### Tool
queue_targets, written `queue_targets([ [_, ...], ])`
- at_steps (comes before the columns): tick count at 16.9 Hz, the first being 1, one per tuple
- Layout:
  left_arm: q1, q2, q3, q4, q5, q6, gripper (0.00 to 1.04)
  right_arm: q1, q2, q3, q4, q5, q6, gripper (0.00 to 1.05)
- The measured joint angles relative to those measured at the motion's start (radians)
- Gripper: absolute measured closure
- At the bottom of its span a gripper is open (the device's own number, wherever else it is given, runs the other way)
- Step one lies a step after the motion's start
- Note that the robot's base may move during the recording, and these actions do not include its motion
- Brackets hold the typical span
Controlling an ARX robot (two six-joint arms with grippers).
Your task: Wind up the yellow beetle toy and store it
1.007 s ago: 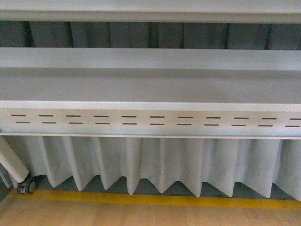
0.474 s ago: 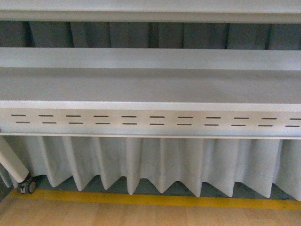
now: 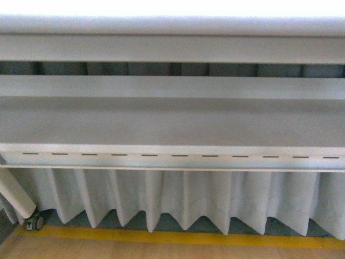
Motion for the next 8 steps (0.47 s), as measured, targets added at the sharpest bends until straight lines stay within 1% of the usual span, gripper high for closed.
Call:
queue_targets([
  [8,0.0,0.0,0.0,-0.001,0.001,0.0,0.07,0.0,0.0,0.0,0.002,0.0,0.001,0.07],
])
